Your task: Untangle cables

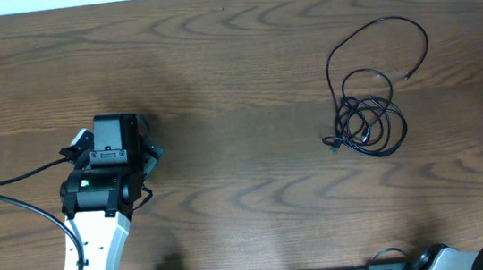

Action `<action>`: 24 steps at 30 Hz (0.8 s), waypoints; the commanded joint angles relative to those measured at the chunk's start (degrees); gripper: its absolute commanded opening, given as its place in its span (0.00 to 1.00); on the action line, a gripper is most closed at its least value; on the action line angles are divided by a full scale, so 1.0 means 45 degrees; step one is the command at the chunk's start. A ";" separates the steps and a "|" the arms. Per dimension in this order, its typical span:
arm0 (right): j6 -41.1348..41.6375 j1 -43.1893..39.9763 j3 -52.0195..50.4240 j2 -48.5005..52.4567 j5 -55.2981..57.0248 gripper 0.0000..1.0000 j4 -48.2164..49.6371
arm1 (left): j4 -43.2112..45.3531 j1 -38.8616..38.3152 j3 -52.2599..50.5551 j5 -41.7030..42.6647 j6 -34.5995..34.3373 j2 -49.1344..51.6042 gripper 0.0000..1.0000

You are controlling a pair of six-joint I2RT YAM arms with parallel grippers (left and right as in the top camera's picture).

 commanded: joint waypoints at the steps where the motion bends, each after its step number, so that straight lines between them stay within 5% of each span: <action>1: -0.0121 -0.0899 0.0029 0.0563 0.0306 0.01 0.0180 | -0.0078 0.0053 -0.0053 -0.0214 -0.0121 0.0073 0.98; 12: 0.1953 -0.3735 0.0029 0.2603 0.0214 0.01 0.0758 | -0.0078 0.0053 -0.0053 -0.0214 -0.0121 0.0073 0.98; 24: 0.2501 -0.4813 0.0112 0.4711 -0.2560 0.01 0.5047 | -0.0078 0.0053 -0.0053 -0.0214 -0.0121 0.0073 0.98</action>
